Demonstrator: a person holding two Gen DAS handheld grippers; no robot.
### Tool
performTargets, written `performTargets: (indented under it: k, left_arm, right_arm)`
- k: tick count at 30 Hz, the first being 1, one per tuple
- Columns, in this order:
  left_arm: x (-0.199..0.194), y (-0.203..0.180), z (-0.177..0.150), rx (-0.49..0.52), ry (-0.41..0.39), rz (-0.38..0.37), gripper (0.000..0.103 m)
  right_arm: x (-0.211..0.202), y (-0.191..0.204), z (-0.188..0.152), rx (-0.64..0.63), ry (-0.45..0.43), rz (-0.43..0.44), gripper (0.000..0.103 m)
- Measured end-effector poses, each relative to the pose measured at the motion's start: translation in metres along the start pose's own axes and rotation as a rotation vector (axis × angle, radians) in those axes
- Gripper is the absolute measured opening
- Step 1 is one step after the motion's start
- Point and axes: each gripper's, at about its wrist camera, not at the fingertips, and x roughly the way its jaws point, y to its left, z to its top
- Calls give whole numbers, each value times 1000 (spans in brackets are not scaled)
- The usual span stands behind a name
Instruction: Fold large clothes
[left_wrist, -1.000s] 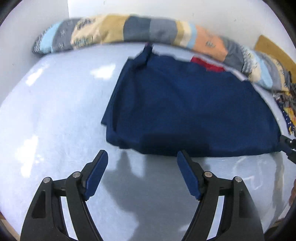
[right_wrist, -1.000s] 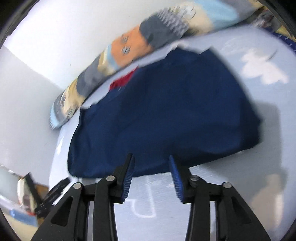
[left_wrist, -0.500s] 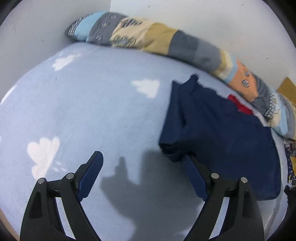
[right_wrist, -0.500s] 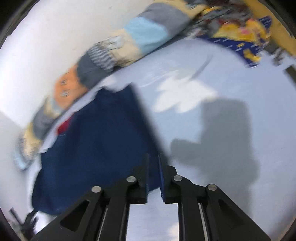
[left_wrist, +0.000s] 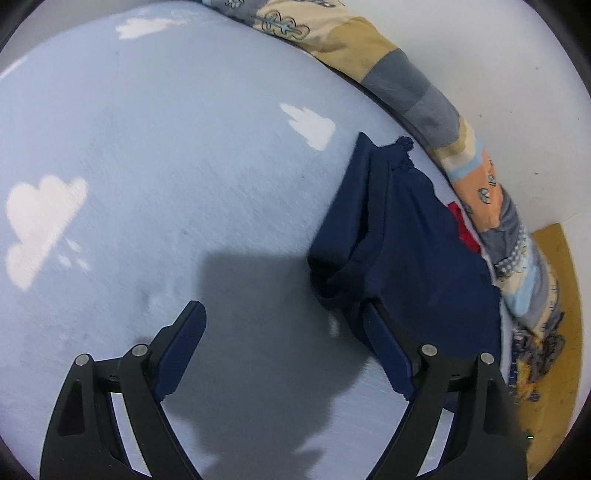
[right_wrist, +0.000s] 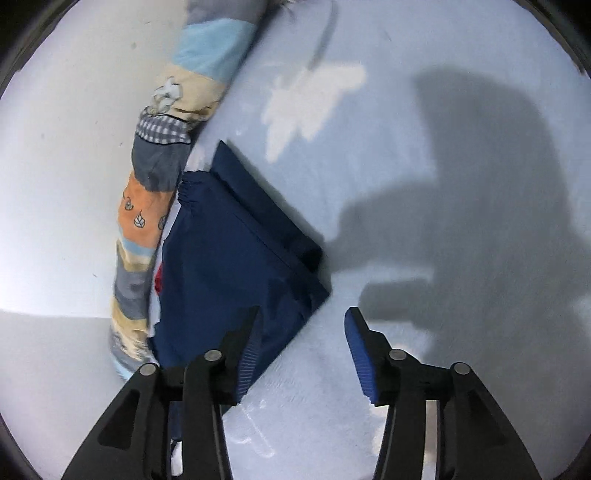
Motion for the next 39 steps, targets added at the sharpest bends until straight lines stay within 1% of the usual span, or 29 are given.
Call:
performTargets:
  k: [1,3,5,7,8,9,10,11,12,13,14,16,19,21,24,25,28,29,30,31,32,33,34,35,36,37,38,39]
  left_arm:
    - [6,0,-2,-6,14,-24,88]
    - [17,2,-4,-18,47,-49,88]
    - [27,0,-6,-16,57,-60,89]
    - [31,-3,-6,-8,26,-73,94]
    - [32,-5,-6,6,1,-83,94]
    - [34,-9,-6,24,-24,-82,94]
    - [33,-14,-7,50,-57,-81,88]
    - [32,-18,-7,76,-81,-89,71]
    - [35,-27,-5,112,-71,-106,24]
    - [37,-36,-6,145,-61,-84,22]
    - [33,-44,-9,170,-90,-48,22]
    - [28,-54,-14,207,-118,-3,14]
    - [13,-49,-19,165,-124,2,9]
    - [-3,-45,-23,162,-133,37,6]
    - [-29,-38,-33,174,-139,60,1]
    - [-36,-33,-38,173,-140,55,0]
    - [-53,-17,-54,166,-123,24,0]
    - [-54,-13,-57,165,-106,6,0]
    - [-53,-9,-57,150,-79,-19,4]
    - [-47,-2,-54,107,-37,-63,17]
    - [-46,2,-53,74,-19,-99,24]
    - [-42,3,-50,37,0,-151,44]
    - [-39,2,-47,25,12,-171,63]
    - [-36,-1,-44,17,18,-177,69]
    - [-33,-4,-41,11,9,-187,71]
    - [-28,-6,-37,-4,6,-206,71]
    - [-25,-4,-37,-19,14,-227,72]
    - [-15,-5,-35,-35,34,-240,76]
  right_arm:
    - [7,-2,-1,11,8,19,49]
    - [21,-2,-2,25,14,43,49]
    - [37,-2,-1,45,3,86,49]
    - [48,5,3,24,-33,120,50]
    - [54,8,6,25,-58,153,52]
    - [58,11,8,23,-59,193,53]
    - [65,16,10,9,-43,232,39]
    - [68,20,11,0,-42,237,29]
    - [70,26,11,-27,-44,227,22]
    - [67,34,9,-65,-63,195,19]
    - [62,41,7,-95,-82,162,18]
    - [53,47,4,-108,-96,157,16]
    - [32,53,-5,-137,-110,146,15]
    - [16,55,-15,-156,-100,132,15]
    - [-5,52,-26,-177,-78,108,15]
    - [-11,52,-27,-188,-75,102,15]
    - [-35,45,-37,-198,-51,100,14]
    - [-45,43,-39,-209,-62,91,13]
    - [-58,43,-40,-239,-104,61,10]
    - [-68,40,-39,-250,-136,44,9]
    - [-74,34,-36,-238,-135,49,9]
    - [-75,25,-31,-201,-105,82,9]
    - [-74,19,-28,-177,-85,106,9]
    - [-71,14,-27,-163,-69,108,9]
    - [-70,11,-27,-150,-61,109,10]
    - [-71,10,-27,-141,-62,115,16]
    - [-73,8,-27,-119,-73,98,17]
    - [-76,7,-26,-105,-88,84,19]
